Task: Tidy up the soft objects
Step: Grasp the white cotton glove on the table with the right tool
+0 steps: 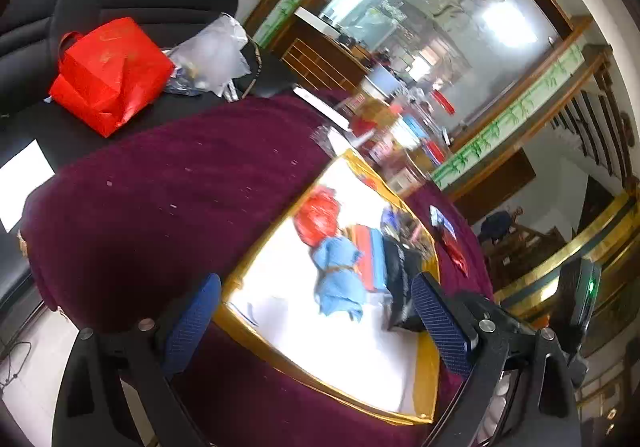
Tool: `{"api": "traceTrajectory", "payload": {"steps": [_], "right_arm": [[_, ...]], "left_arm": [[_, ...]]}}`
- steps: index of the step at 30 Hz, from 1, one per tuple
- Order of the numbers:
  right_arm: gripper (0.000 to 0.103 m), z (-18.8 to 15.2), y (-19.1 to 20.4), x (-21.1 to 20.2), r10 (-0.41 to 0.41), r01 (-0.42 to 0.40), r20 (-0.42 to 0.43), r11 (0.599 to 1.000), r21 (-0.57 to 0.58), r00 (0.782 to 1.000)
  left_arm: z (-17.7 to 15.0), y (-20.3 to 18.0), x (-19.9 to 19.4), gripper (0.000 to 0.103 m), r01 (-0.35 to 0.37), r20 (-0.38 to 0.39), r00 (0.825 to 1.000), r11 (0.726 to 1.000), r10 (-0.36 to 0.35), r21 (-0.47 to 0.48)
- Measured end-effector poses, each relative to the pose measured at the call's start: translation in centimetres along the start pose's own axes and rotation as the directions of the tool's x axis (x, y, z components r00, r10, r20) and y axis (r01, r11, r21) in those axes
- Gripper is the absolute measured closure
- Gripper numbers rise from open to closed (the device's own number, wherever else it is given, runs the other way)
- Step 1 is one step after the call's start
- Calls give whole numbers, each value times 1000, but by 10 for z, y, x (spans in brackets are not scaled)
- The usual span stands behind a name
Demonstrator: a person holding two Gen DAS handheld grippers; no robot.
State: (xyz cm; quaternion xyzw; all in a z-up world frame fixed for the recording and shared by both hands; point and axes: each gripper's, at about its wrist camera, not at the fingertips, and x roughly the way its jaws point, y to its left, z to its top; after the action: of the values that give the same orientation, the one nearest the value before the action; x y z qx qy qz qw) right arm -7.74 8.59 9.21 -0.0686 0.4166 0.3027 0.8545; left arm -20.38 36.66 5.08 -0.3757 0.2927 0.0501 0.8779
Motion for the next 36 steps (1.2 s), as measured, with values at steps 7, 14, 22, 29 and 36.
{"api": "traceTrajectory", "payload": {"steps": [7, 14, 22, 29, 36], "right_arm": [[27, -62, -125, -41, -131, 129, -4, 968, 214, 991], [27, -118, -233, -102, -254, 211, 37, 866, 453, 966], [26, -154, -310, -148, -377, 267, 50, 738, 620, 925], [26, -153, -358, -141, -419, 290, 10, 645, 707, 908], [25, -143, -380, -104, -403, 324, -73, 600, 731, 912]], "left_arm": [[-21, -45, 13, 5, 27, -59, 998, 996, -22, 90], [-60, -110, 39, 5, 94, -177, 983, 965, -51, 246], [-112, -168, 69, 5, 173, -320, 946, 912, -49, 373], [-150, -198, 77, 1, 168, -355, 935, 871, 8, 462], [-155, -213, 66, 1, 207, -343, 939, 841, -27, 500]]}}
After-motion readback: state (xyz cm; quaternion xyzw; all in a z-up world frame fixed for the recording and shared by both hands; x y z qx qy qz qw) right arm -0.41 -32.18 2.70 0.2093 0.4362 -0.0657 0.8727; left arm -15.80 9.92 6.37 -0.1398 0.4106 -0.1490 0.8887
